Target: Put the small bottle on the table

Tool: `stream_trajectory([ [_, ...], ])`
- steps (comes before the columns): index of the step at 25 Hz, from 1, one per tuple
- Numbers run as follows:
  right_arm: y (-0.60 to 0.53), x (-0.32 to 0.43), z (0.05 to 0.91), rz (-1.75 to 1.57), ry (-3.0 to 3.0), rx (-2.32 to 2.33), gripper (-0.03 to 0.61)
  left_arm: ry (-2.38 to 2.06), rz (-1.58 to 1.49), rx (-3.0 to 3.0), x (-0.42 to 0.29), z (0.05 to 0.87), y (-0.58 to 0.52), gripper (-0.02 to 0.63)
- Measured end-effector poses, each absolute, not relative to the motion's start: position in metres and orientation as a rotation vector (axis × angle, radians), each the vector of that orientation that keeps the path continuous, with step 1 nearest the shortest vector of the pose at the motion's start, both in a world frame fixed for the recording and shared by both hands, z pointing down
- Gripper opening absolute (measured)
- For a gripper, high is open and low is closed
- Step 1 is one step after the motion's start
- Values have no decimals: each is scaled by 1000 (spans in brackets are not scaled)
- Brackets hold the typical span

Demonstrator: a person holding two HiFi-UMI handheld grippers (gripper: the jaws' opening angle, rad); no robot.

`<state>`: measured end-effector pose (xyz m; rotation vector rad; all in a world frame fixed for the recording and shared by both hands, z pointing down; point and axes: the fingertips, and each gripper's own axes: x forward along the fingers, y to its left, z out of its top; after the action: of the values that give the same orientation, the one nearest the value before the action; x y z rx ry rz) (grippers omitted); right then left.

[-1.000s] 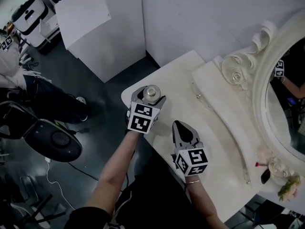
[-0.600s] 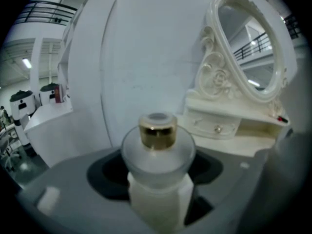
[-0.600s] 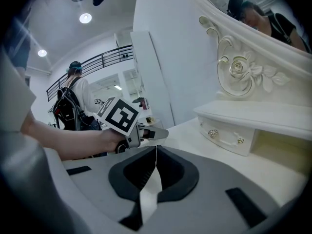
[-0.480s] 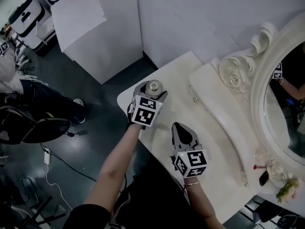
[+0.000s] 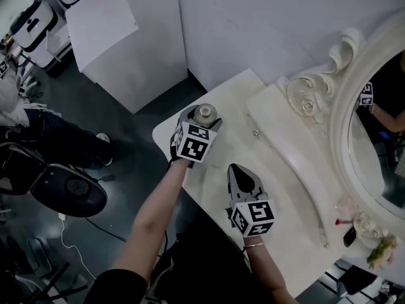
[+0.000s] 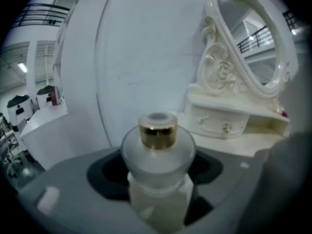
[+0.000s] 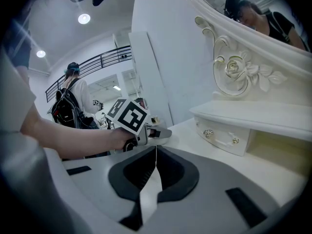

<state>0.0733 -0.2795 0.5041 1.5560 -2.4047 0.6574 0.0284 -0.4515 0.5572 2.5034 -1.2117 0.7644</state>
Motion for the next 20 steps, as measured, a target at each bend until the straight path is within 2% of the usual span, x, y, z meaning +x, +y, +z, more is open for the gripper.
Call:
stream_trajectory([
  [15, -269, 75, 501, 643, -2402, 1564, 5, -1238, 768, 2539, 32, 558, -458, 341],
  [20, -262, 73, 498, 633, -2409, 1562, 5, -1261, 717, 2527, 29, 548, -452, 373],
])
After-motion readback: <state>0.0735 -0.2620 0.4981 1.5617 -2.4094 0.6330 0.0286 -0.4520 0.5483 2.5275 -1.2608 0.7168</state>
